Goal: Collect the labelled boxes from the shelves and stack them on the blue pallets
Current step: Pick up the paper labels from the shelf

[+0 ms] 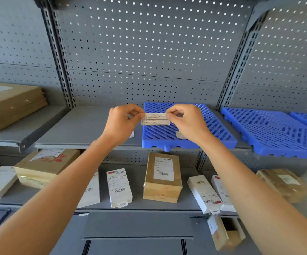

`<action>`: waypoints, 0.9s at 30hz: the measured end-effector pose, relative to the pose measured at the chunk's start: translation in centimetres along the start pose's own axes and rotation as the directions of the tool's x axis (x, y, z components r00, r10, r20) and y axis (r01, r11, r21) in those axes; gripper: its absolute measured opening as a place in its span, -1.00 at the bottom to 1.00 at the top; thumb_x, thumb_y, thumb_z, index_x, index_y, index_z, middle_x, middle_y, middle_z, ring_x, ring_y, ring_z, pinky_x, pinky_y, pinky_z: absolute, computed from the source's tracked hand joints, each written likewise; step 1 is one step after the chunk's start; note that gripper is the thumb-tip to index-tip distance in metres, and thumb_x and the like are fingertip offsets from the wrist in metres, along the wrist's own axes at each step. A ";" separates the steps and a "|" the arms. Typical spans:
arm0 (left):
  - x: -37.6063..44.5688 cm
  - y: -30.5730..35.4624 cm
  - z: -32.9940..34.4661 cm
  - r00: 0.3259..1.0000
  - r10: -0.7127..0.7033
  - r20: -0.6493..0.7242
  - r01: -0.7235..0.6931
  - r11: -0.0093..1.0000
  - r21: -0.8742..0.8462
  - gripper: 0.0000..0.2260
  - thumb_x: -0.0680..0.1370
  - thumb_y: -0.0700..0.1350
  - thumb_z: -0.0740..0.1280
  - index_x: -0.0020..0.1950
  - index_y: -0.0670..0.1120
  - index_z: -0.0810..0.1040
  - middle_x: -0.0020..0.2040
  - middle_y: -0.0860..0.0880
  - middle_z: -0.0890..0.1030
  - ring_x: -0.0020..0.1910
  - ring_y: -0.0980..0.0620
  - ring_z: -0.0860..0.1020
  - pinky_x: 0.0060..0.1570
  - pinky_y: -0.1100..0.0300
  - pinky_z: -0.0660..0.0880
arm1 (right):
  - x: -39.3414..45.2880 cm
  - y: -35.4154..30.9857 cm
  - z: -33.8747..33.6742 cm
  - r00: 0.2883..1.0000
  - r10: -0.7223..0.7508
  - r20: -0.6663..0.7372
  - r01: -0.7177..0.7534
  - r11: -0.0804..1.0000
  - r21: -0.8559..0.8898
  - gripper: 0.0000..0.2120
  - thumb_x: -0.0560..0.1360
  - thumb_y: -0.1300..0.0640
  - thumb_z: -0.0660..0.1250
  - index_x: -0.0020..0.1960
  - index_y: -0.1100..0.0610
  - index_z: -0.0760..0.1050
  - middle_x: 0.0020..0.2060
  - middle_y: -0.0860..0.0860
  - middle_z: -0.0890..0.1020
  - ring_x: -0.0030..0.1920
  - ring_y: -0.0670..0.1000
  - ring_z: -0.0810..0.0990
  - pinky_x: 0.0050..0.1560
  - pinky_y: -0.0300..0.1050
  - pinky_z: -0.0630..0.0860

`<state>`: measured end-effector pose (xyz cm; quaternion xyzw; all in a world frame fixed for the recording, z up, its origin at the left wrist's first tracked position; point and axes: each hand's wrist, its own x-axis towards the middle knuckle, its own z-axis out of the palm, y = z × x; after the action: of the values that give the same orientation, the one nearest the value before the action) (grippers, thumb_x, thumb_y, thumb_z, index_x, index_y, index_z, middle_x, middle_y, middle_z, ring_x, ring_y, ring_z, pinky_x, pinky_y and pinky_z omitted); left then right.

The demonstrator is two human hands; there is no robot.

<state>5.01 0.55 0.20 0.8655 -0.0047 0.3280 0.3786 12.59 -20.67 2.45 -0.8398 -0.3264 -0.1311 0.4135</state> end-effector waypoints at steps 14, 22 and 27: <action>-1.1 14.2 15.6 0.970 0.152 0.188 -0.132 0.985 -0.113 -0.94 0.55 -0.17 0.47 -0.04 -0.01 0.67 -0.18 0.18 0.67 -0.17 0.33 0.60 -0.15 0.50 0.45 | -9.2 9.8 -16.9 0.977 0.121 -0.176 -0.129 0.991 -0.031 -0.92 0.54 0.20 0.39 -0.05 0.10 0.67 -0.17 -0.13 0.70 -0.12 -0.19 0.65 -0.09 -0.41 0.42; -3.7 23.0 26.2 0.963 0.178 0.201 -0.145 0.975 -0.168 -0.88 0.54 -0.18 0.47 -0.05 0.04 0.63 -0.16 0.18 0.66 -0.14 0.26 0.61 -0.13 0.48 0.46 | -15.2 16.9 -27.5 0.967 0.177 -0.184 -0.184 0.983 -0.019 -0.92 0.55 0.19 0.40 -0.05 0.09 0.68 -0.19 -0.19 0.69 -0.12 -0.24 0.63 -0.03 -0.40 0.48; -4.9 26.3 30.3 0.965 0.165 0.203 -0.134 0.978 -0.159 -0.89 0.55 -0.18 0.46 -0.07 0.04 0.65 -0.17 0.19 0.67 -0.14 0.24 0.61 -0.16 0.46 0.46 | -17.1 20.5 -31.0 0.965 0.189 -0.180 -0.192 0.981 -0.001 -0.92 0.54 0.19 0.40 -0.06 0.09 0.68 -0.14 -0.15 0.71 -0.08 -0.20 0.65 0.03 -0.30 0.53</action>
<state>11.52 -39.34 -0.56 0.8634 -0.1347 0.2592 0.4113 14.69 -61.45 0.91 -0.8559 -0.2044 -0.1688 0.4441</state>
